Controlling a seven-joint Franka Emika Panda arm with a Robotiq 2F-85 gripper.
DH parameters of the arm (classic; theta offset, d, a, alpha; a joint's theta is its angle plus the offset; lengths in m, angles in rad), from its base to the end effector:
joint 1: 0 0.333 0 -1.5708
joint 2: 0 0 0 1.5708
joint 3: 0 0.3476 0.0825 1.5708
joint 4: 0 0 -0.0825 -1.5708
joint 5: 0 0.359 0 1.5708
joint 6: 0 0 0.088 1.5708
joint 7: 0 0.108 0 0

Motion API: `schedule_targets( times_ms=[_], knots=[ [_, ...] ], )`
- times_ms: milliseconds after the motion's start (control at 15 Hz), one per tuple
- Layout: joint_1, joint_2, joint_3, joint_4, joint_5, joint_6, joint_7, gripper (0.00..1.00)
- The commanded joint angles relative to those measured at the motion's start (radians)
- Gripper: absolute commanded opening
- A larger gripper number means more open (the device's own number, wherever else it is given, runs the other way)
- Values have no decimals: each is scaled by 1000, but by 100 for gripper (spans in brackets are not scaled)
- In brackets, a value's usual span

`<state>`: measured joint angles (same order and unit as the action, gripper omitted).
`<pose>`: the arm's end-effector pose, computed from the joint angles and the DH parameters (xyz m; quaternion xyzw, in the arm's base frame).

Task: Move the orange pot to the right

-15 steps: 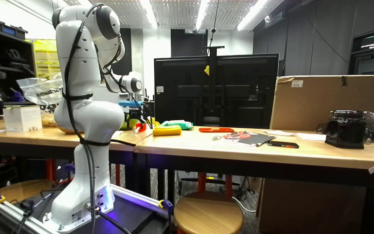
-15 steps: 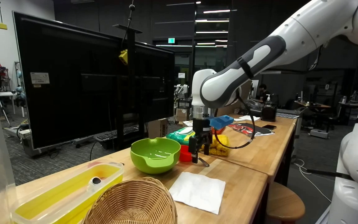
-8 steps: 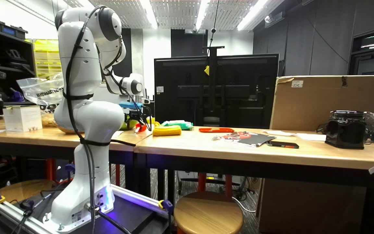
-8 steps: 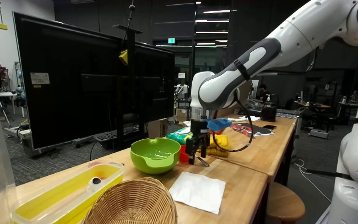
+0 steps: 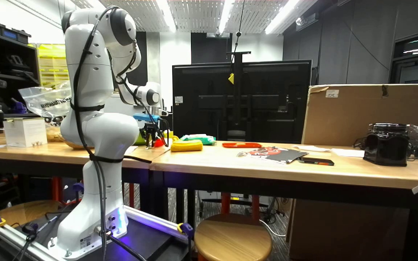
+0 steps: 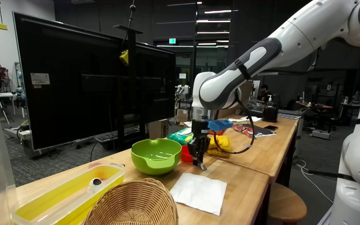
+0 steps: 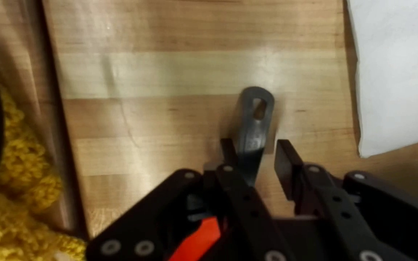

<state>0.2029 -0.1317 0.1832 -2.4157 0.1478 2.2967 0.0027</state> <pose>0.4164 0.1740 0.4082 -0.9890 -0.1416 0.0027 0.0439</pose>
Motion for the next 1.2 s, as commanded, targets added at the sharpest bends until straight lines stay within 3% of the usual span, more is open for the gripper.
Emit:
schedule_targets(
  times_ms=[0,67,600,1133],
  knots=[
    [1,5,-5,12,23,2,-24,3],
    [1,5,-4,12,21,2,-22,0],
    [-5,-13,-4,13,10,-1,17,4],
    [-41,-93,-15,-31,4,58,159,4]
  ],
)
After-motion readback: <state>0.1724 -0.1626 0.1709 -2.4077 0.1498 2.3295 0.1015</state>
